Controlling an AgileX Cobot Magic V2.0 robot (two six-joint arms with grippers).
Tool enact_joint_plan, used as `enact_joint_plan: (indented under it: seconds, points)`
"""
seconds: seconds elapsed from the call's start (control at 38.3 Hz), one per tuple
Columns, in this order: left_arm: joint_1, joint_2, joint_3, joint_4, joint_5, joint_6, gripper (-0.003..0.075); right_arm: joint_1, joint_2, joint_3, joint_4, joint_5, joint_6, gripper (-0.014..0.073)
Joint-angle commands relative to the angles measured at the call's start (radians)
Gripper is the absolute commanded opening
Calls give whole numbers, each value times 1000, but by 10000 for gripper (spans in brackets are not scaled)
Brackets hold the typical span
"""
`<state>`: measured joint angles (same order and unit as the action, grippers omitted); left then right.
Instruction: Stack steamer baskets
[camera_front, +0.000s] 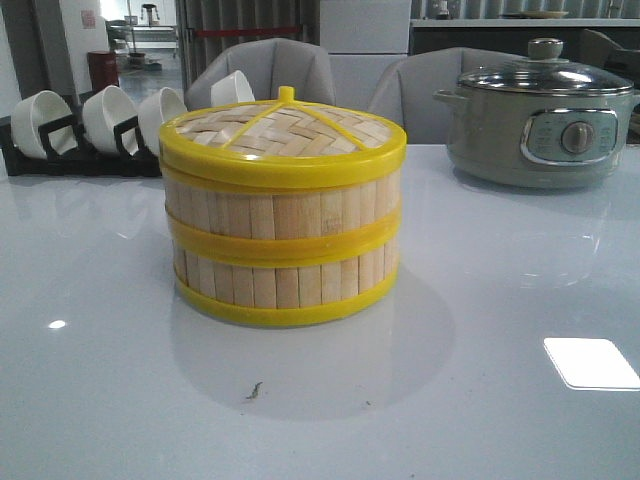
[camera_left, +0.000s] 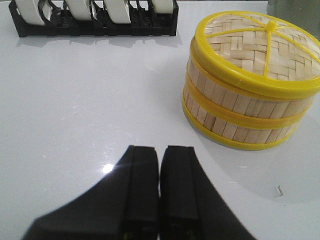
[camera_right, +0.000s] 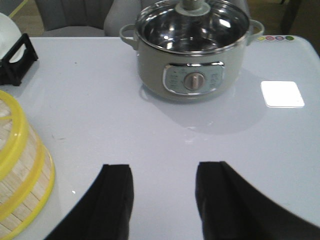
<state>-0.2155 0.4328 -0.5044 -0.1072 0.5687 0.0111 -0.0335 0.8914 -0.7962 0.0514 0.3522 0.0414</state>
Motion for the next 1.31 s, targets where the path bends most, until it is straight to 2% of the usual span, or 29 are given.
enact_joint_plan:
  seconds: [0.0, 0.39, 0.57, 0.76, 0.84, 0.89, 0.94, 0.97, 0.99, 1.04, 1.12, 1.28]
  points:
    - [1, 5, -28, -4, -83, -11, 83, -44, -111, 84, -4, -132, -1, 417]
    - [1, 5, -28, -4, -83, -11, 83, -77, -407, 462, -4, -313, -1, 417]
    - [1, 5, -28, -4, -83, -11, 83, -77, -491, 545, -4, -335, -1, 417]
    - [1, 5, -28, -4, -83, -11, 83, -77, -533, 553, -4, -352, -1, 412]
    - [1, 5, -28, -4, -83, -11, 83, -77, -537, 553, -4, -352, -1, 346]
    - [1, 5, -28, -4, -83, -11, 83, -77, -537, 553, -4, -358, -1, 256]
    - [1, 5, -28, -4, -83, -11, 84, -77, -537, 553, -4, -360, -1, 137]
    - [1, 5, -28, -4, -83, -11, 83, -77, -537, 553, -4, -360, -1, 41]
    - [1, 5, -28, -4, -83, -11, 83, -77, -537, 553, -4, -362, -1, 0]
    - [1, 5, -28, -4, -83, -11, 84, -77, -537, 553, -4, -368, -1, 45]
    - [1, 5, -28, -4, -83, -11, 83, -77, -537, 553, -4, -368, -1, 17]
    - [1, 5, -28, -4, -83, -11, 83, -77, -537, 553, -4, -367, -1, 19]
